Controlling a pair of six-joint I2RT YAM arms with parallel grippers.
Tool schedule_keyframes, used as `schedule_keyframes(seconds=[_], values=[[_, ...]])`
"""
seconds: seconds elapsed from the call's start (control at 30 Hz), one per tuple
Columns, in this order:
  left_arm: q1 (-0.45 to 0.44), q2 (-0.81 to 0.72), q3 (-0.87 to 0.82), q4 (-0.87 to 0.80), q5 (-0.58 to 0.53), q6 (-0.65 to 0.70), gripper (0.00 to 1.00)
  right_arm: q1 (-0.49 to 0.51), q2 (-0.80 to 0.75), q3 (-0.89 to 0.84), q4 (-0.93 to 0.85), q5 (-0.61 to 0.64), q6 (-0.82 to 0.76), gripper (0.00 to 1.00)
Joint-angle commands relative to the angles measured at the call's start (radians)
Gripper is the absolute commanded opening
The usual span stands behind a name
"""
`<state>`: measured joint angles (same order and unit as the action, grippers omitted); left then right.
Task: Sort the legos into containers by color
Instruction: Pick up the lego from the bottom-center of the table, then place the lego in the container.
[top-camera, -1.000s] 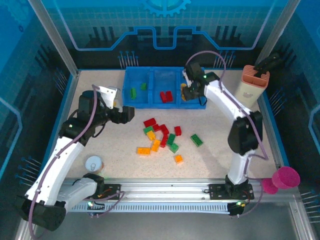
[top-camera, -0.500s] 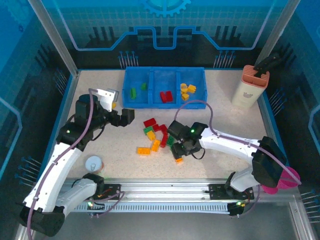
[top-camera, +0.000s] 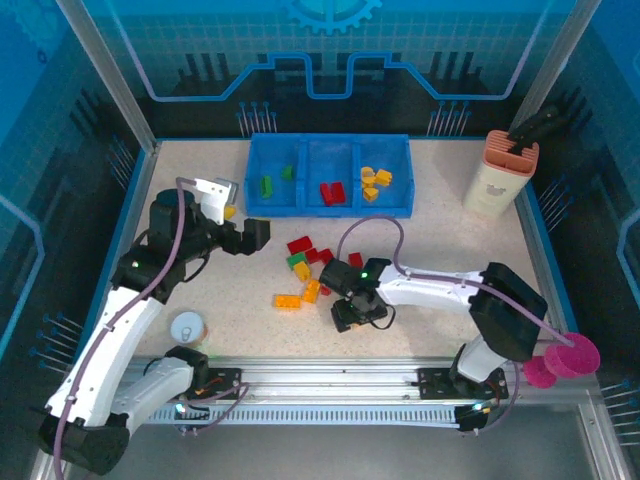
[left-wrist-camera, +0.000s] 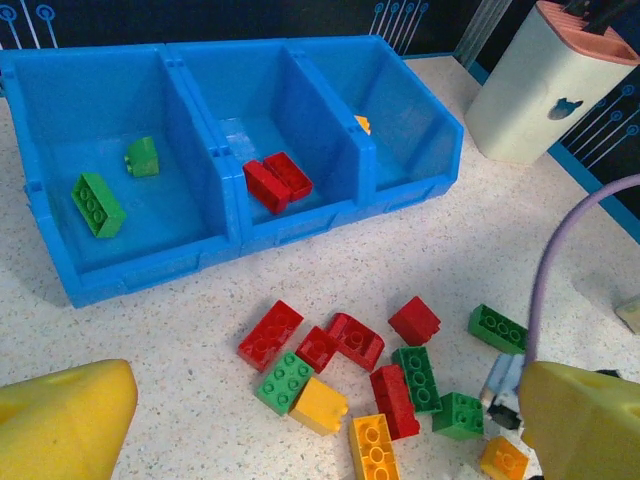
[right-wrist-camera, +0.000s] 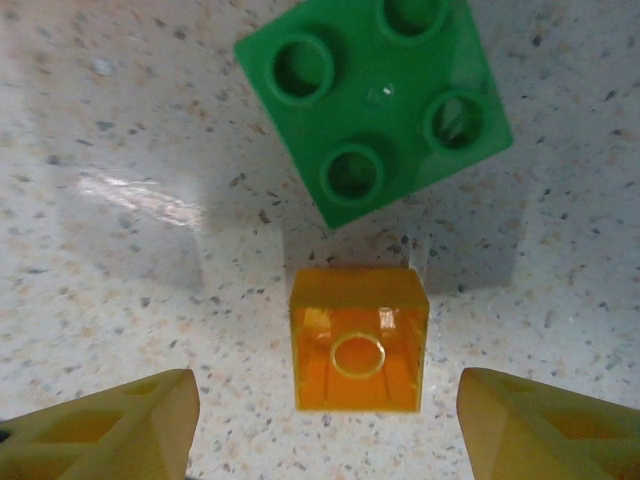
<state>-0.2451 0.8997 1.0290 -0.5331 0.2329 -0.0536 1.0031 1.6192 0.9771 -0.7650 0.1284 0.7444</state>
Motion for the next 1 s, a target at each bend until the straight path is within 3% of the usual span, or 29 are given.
schedule_keyframes(seconds=[0.0,0.23,0.63,0.73,0.97], values=[[0.006,-0.003,0.005,-0.006,0.014,-0.008,0.99,0.009,0.062,0.026,-0.008,0.001,0.009,0.68],[0.006,-0.001,-0.001,-0.002,-0.005,-0.006,0.99,0.001,0.105,0.017,0.009,0.017,-0.01,0.6],[0.006,0.015,-0.004,-0.002,-0.013,-0.002,0.99,-0.02,0.154,0.052,-0.01,0.046,-0.093,0.29],[0.006,0.015,-0.006,-0.002,-0.016,0.001,0.99,-0.102,0.11,0.074,-0.071,0.105,-0.163,0.27],[0.006,0.021,-0.005,-0.005,-0.028,0.002,0.99,-0.43,0.018,0.242,-0.08,0.149,-0.428,0.27]])
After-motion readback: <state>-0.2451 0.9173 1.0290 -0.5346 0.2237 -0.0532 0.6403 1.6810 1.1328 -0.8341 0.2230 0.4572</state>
